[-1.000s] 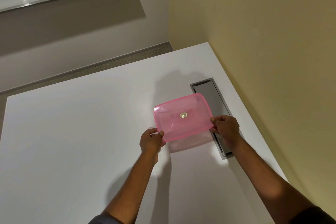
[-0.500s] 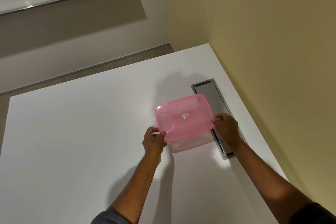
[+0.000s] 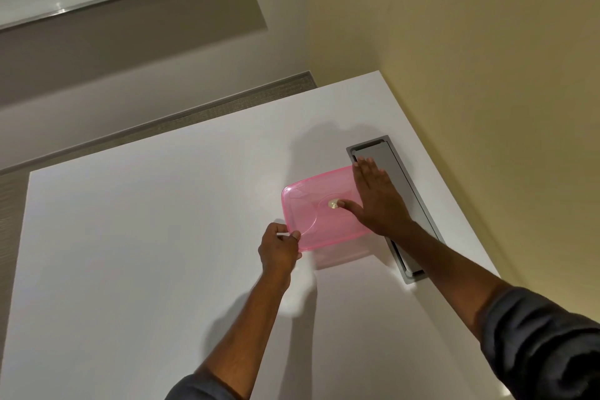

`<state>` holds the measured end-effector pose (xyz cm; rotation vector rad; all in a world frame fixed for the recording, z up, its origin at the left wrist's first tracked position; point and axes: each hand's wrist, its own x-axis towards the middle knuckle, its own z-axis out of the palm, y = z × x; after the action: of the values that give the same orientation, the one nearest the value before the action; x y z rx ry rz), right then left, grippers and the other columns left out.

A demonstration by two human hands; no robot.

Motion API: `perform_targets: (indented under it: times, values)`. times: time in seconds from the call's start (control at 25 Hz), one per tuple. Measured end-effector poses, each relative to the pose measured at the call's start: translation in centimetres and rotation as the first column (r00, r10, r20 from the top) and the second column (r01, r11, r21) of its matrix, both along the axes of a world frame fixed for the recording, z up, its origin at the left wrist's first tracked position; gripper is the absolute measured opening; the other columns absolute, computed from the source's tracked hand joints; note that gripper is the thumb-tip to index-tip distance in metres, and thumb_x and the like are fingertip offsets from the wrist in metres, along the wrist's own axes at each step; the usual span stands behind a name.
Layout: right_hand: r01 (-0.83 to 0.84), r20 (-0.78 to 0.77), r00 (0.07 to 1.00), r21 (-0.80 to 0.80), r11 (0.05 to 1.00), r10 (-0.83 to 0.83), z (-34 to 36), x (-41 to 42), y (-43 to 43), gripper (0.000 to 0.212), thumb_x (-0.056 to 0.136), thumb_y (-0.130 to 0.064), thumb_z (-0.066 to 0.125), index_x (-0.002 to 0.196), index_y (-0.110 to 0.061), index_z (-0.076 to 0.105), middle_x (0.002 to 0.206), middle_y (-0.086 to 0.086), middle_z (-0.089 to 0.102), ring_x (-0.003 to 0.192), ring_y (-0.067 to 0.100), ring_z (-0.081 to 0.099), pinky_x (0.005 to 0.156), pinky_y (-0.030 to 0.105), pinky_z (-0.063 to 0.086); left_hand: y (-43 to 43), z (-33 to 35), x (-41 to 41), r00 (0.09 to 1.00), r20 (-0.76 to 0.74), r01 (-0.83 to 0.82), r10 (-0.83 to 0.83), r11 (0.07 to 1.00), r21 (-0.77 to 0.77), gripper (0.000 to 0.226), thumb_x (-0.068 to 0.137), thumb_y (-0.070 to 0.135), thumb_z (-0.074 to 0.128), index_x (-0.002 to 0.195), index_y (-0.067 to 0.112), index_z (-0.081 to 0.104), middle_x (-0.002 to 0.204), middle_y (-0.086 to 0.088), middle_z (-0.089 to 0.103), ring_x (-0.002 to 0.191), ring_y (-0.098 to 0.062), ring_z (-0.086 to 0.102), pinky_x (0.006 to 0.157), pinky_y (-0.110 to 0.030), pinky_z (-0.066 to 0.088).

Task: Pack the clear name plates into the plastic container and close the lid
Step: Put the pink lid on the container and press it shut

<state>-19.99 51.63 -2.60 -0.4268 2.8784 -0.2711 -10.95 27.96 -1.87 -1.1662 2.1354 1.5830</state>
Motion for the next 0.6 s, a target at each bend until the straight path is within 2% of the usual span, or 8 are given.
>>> perform_targets:
  times: [0.04,0.08,0.16,0.24,0.32,0.4,0.48,0.6]
  values:
    - [-0.003,-0.030,1.000,0.005,1.000,0.004,-0.2,0.0,-0.1,0.104,0.098,-0.078,0.027,0.168,-0.004,0.002,0.177,0.015,-0.004,0.165,0.029,-0.005,0.133,0.050,0.011,0.0,0.1,0.0,1.000,0.007,-0.008,0.008,1.000,0.016,0.012,0.102,0.016,0.074,0.106,0.021,0.064,0.113,-0.012,0.075,0.088,-0.031,0.079,0.064,-0.026,0.060]
    - [-0.006,-0.059,0.998,0.007,1.000,0.006,-0.4,0.1,-0.2,0.103,0.098,-0.077,0.025,0.167,-0.004,0.003,0.177,0.016,-0.003,0.165,0.030,-0.005,0.133,0.051,0.012,0.2,0.3,0.0,1.000,0.008,0.006,-0.006,1.000,0.004,0.020,0.101,0.015,0.074,0.119,0.017,0.066,0.121,-0.013,0.073,0.098,-0.033,0.078,0.072,-0.028,0.061]
    - [-0.005,-0.097,0.995,-0.004,1.000,0.004,-0.9,0.3,-0.2,0.102,0.099,-0.076,0.025,0.167,-0.003,0.004,0.177,0.016,-0.002,0.165,0.030,-0.005,0.132,0.051,0.014,0.9,0.4,0.1,0.989,-0.048,0.130,-0.139,0.979,-0.156,0.053,0.100,0.010,0.070,0.150,0.012,0.054,0.146,-0.014,0.060,0.126,-0.033,0.067,0.098,-0.036,0.058]
    - [-0.005,-0.108,0.994,-0.013,1.000,0.003,-1.2,0.2,-0.1,0.101,0.100,-0.075,0.027,0.167,-0.003,0.004,0.177,0.016,-0.002,0.165,0.030,-0.004,0.132,0.051,0.015,2.2,0.5,0.1,0.935,-0.126,0.256,-0.331,0.878,-0.404,0.066,0.102,0.011,0.062,0.163,0.011,0.038,0.168,-0.014,0.040,0.153,-0.034,0.044,0.119,-0.046,0.047]
    - [-0.007,-0.119,0.993,-0.021,1.000,0.005,-1.5,0.1,0.0,0.101,0.100,-0.075,0.029,0.167,-0.003,0.004,0.177,0.015,-0.002,0.165,0.029,-0.004,0.132,0.051,0.015,3.2,0.2,-1.0,0.843,-0.105,0.365,-0.527,0.706,-0.607,0.068,0.109,0.023,0.054,0.170,0.009,0.027,0.179,-0.016,0.020,0.168,-0.035,0.018,0.133,-0.051,0.027]
    - [-0.010,-0.128,0.992,-0.032,0.999,0.006,-1.8,0.0,0.0,0.101,0.101,-0.075,0.030,0.167,-0.004,0.004,0.177,0.014,-0.002,0.165,0.028,-0.005,0.132,0.050,0.015,3.7,-0.5,-3.1,0.751,0.009,0.486,-0.660,0.544,-0.684,0.070,0.114,0.034,0.040,0.172,0.007,0.013,0.182,-0.014,0.001,0.170,-0.034,-0.002,0.138,-0.053,0.009]
    - [-0.007,-0.141,0.990,-0.048,0.999,0.000,-2.2,-0.1,0.2,0.101,0.101,-0.075,0.031,0.168,-0.004,0.003,0.177,0.014,-0.003,0.165,0.027,-0.005,0.132,0.050,0.015,3.4,-1.7,-4.9,0.673,0.114,0.569,-0.731,0.413,-0.711,0.071,0.115,0.040,0.029,0.173,0.007,0.004,0.182,-0.013,-0.009,0.169,-0.032,-0.010,0.137,-0.054,0.004]
    - [-0.002,-0.163,0.987,-0.077,0.997,-0.011,-3.0,-0.1,0.4,0.099,0.102,-0.074,0.033,0.168,-0.006,0.003,0.178,0.012,-0.002,0.165,0.025,-0.006,0.133,0.050,0.016,3.2,-3.6,-5.6,0.659,0.136,0.549,-0.740,0.349,-0.760,0.073,0.115,0.048,0.023,0.173,0.007,0.005,0.182,-0.012,-0.004,0.170,-0.031,-0.005,0.138,-0.052,0.007]
